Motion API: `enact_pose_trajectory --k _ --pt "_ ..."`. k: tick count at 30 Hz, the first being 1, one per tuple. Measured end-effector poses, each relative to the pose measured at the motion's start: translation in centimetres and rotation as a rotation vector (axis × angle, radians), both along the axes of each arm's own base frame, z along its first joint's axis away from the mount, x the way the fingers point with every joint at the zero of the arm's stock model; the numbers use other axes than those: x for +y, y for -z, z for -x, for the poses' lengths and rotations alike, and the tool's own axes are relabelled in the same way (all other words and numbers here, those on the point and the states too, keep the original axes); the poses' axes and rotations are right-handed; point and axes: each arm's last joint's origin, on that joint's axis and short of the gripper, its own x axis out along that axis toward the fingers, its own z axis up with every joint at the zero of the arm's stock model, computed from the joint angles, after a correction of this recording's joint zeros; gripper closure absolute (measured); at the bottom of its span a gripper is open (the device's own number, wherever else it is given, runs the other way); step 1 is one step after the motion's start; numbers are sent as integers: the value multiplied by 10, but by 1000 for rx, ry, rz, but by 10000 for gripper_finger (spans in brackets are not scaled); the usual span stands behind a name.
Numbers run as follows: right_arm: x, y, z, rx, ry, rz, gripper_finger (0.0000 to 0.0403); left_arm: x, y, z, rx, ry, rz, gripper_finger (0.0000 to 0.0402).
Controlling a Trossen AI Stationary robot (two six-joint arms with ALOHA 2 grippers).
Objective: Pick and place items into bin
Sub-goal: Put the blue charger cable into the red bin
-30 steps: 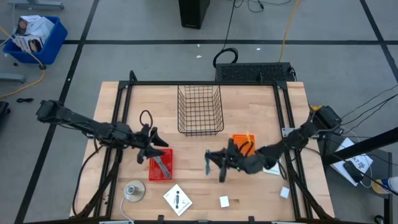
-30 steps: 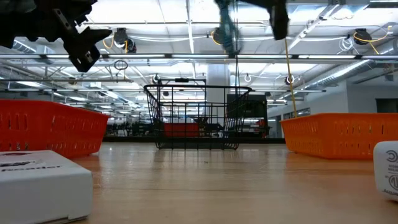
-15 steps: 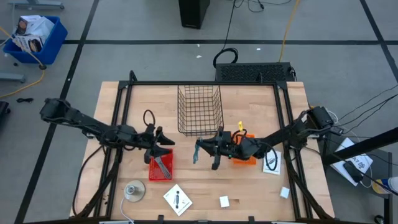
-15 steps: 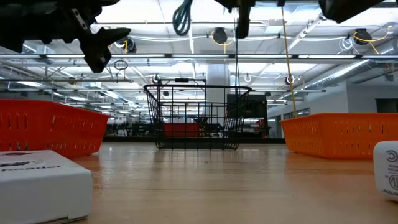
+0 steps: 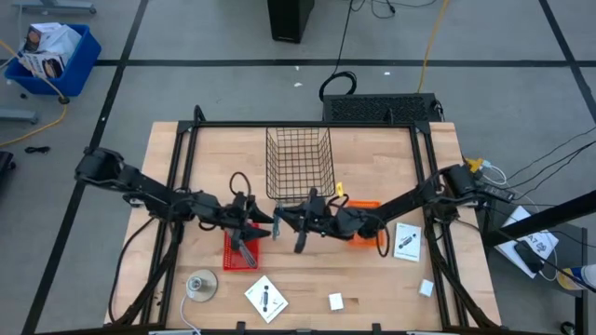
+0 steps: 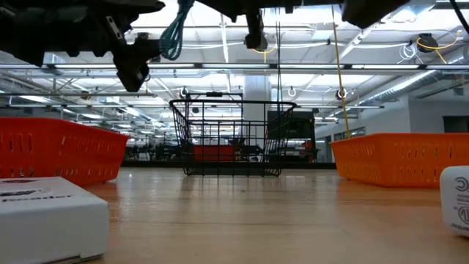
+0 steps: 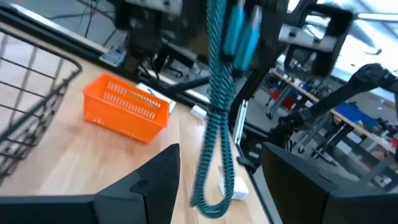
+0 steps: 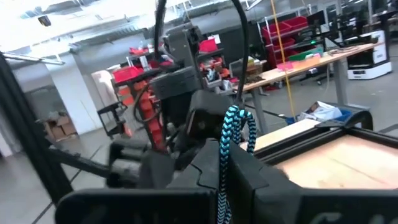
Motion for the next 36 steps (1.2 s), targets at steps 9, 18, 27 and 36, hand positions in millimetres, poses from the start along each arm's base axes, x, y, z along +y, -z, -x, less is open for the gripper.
enact_pose_trajectory --k 9,18,27,36 --pt "1 -3 -4 1 0 2 399 -7 5 -12 34 17 -24 174" --pt "2 -1 -4 16 -13 -16 399 -6 5 -12 34 24 -18 246" --pt "4 -1 -4 16 -82 1 397 -6 4 -12 21 56 -58 381" --pt "18 3 0 34 -186 58 331 -13 5 -10 67 128 88 381"
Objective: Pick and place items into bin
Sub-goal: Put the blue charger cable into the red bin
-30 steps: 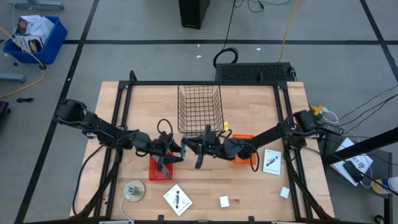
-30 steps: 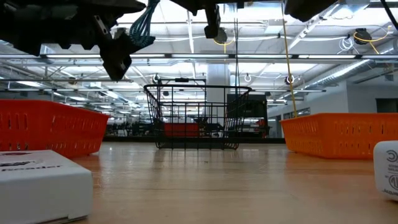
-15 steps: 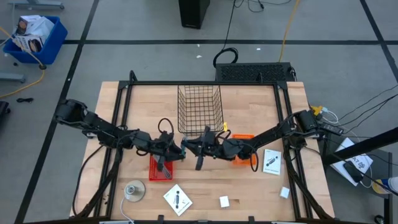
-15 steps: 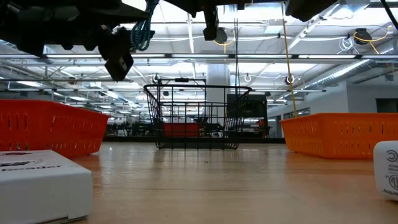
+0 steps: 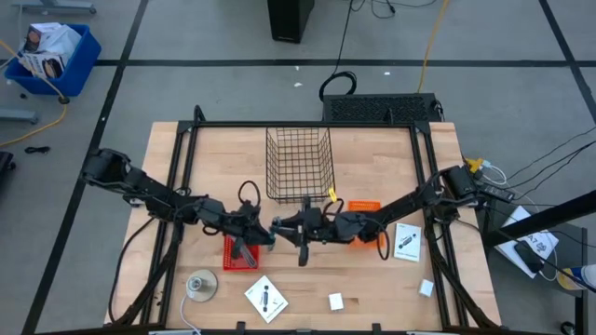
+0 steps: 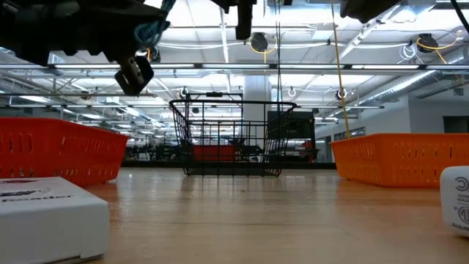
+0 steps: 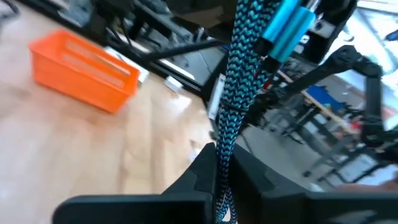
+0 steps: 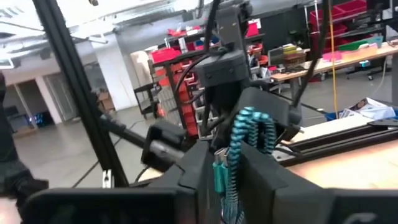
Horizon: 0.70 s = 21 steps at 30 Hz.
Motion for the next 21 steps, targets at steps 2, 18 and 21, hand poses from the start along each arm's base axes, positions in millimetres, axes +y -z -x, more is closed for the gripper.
enact_pose_trajectory --k 2,18,21 --pt "2 3 2 14 -2 37 312 -5 0 2 8 27 21 384" --pt "-15 -9 71 124 -16 69 264 -27 14 15 278 21 252 379" --pt "-21 -5 84 130 -11 69 265 -28 14 20 358 3 303 370"
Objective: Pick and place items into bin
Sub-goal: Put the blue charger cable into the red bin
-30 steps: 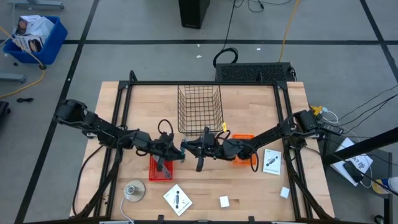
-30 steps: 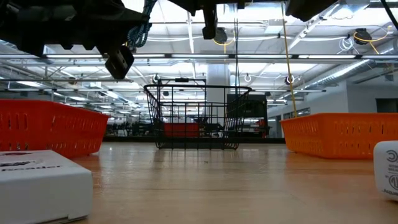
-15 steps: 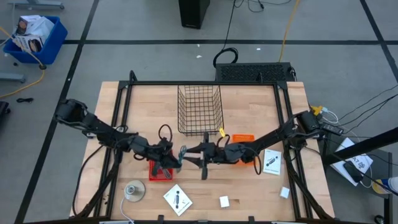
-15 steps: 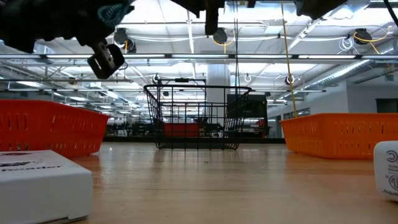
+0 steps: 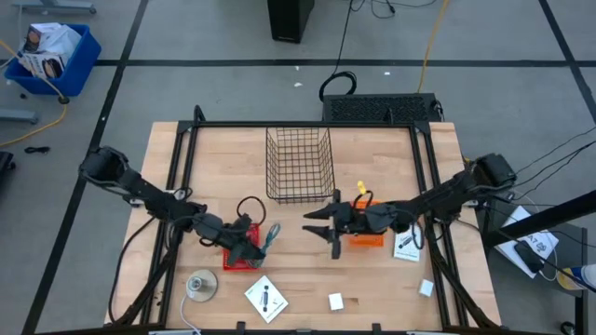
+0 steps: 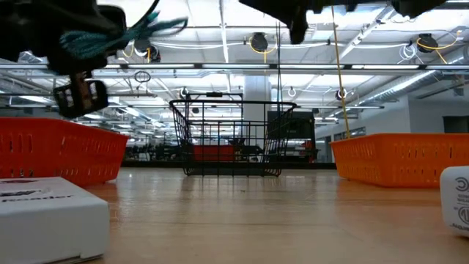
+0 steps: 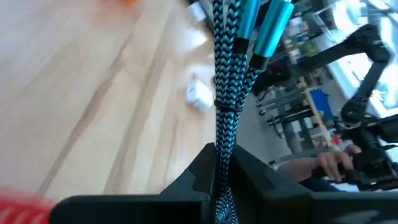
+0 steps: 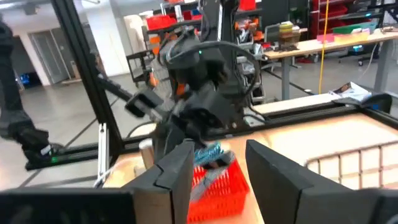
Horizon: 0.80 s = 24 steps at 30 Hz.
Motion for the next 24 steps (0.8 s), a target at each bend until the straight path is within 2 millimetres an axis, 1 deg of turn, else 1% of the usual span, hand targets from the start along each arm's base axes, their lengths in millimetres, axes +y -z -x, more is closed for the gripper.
enact_pose_trajectory --k 4,8,10,15,18,21,24 --pt "-5 2 11 -3 45 0 264 5 -9 12 51 -44 2 381" --pt "-7 4 13 6 55 5 264 12 -21 30 105 -96 5 383" --pt "-8 3 13 -3 57 10 266 16 -22 41 189 -123 26 383" --pt "-9 -1 12 -38 62 23 267 25 -13 68 454 -239 90 366" --pt "-9 -1 12 -45 60 34 266 25 -13 73 498 -270 140 369" --pt "-9 -1 12 -42 59 37 268 24 -15 72 471 -266 165 381" --pt "-10 -1 12 -41 61 53 267 23 -16 72 469 -273 183 382"
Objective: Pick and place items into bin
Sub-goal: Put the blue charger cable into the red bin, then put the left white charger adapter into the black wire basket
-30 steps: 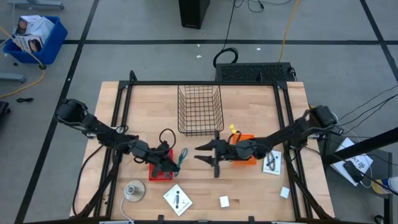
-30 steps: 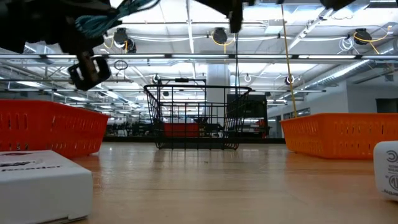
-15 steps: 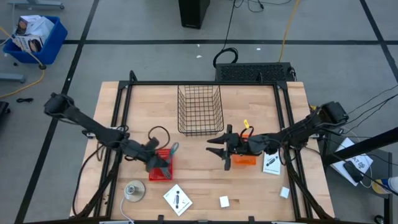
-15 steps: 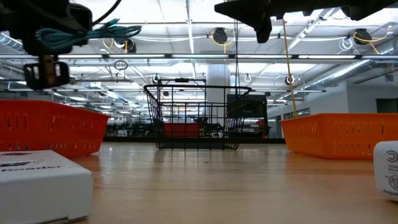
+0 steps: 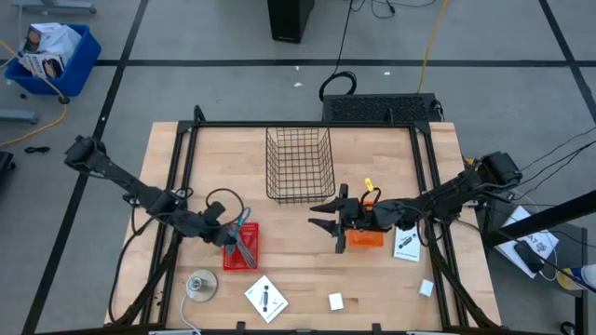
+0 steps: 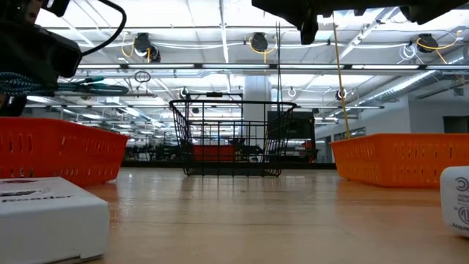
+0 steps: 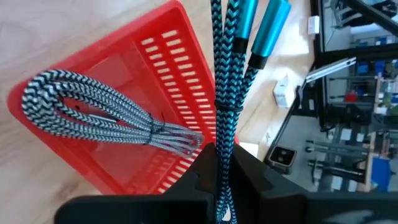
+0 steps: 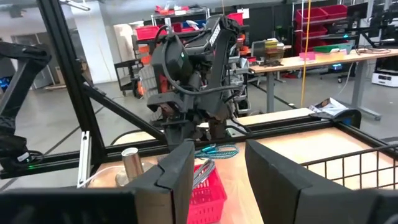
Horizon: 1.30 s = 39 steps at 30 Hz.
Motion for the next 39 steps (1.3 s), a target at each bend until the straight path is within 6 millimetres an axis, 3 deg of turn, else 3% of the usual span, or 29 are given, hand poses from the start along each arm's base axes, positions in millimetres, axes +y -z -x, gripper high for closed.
enact_pose_trajectory --k 7,17,29,33,39 --pt "0 0 0 -4 0 1 268 -2 -2 -1 -8 11 48 339" --pt "0 -1 0 -7 0 -1 268 -6 -6 -4 -50 57 83 332" --pt "0 -1 0 -6 0 0 268 -2 6 3 99 19 62 300" --pt "0 -1 0 -4 -3 0 266 -3 0 -1 11 32 41 300" --pt "0 1 0 7 -5 -46 269 -5 -19 -13 -300 74 -152 300"
